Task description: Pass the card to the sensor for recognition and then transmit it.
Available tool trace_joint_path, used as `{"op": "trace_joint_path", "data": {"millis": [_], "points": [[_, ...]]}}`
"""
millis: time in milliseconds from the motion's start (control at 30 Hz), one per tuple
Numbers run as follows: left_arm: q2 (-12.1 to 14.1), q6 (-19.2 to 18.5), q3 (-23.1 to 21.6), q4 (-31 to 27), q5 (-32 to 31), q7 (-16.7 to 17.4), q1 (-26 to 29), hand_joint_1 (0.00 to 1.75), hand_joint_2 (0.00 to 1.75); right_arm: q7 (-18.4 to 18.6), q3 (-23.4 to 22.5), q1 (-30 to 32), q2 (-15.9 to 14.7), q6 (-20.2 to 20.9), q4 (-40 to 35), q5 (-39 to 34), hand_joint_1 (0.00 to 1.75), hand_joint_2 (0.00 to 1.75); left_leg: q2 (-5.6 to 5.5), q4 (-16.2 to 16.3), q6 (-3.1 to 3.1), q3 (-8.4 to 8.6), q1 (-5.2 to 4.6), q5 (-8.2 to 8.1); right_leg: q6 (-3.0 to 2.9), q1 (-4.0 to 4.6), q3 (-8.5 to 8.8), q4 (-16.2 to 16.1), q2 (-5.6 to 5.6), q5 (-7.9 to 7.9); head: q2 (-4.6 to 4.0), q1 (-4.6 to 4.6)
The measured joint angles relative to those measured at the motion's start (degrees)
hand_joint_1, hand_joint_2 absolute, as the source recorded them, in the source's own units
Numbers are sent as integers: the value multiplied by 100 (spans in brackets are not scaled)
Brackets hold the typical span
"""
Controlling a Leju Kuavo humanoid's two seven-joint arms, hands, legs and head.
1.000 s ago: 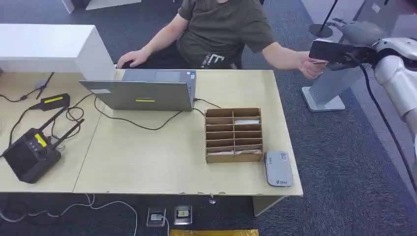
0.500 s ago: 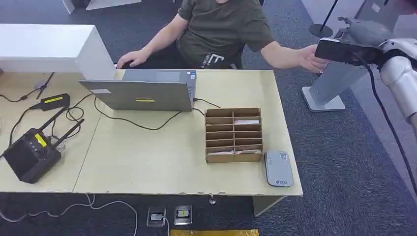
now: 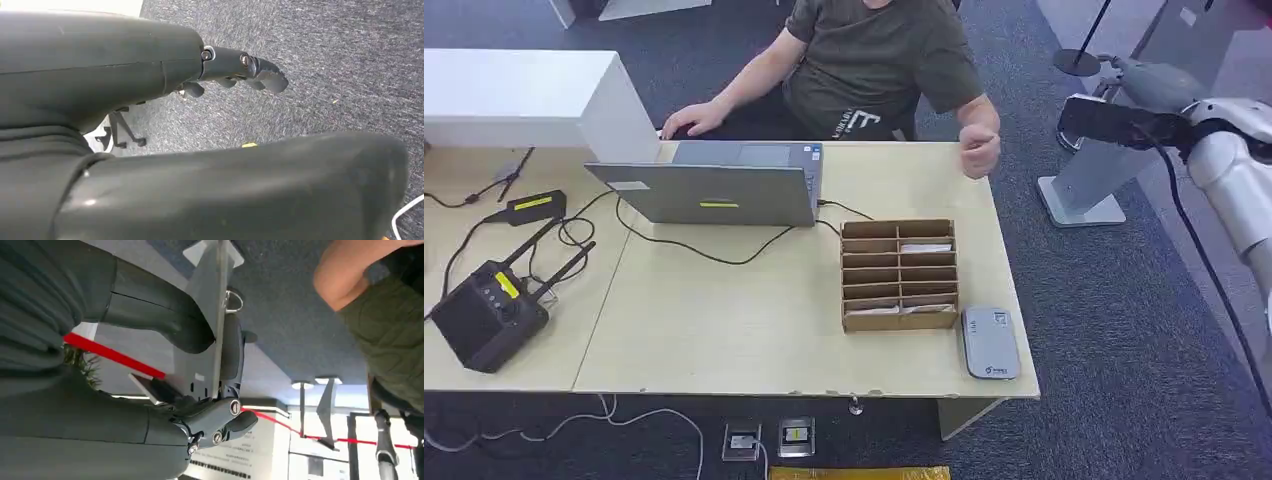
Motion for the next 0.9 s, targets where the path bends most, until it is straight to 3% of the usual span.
{"op": "trace_joint_path", "data": {"millis": [233, 700, 900], "points": [[-2, 127, -37, 0, 72, 0, -1, 0, 0, 293, 22, 540, -2, 103, -509, -229, 175, 175, -2, 1, 0, 2, 2, 0, 0, 1, 0, -1, -4, 0, 0, -4], [-22, 389, -44, 0, 131, 225, 2, 0, 0, 522, -24, 1802, -621, -26, -1241, -592, 175, 175, -1, 1, 1, 0, 0, -2, 1, 0, 0, -4, -3, 0, 0, -2], [-24, 260, -72, 0, 155, -17, 1, 0, 0, 629, -90, 1995, -778, -116, -1486, -869, 175, 175, -2, 1, 1, 0, 1, -2, 1, 0, 2, -4, -5, 0, 0, -2]]}}
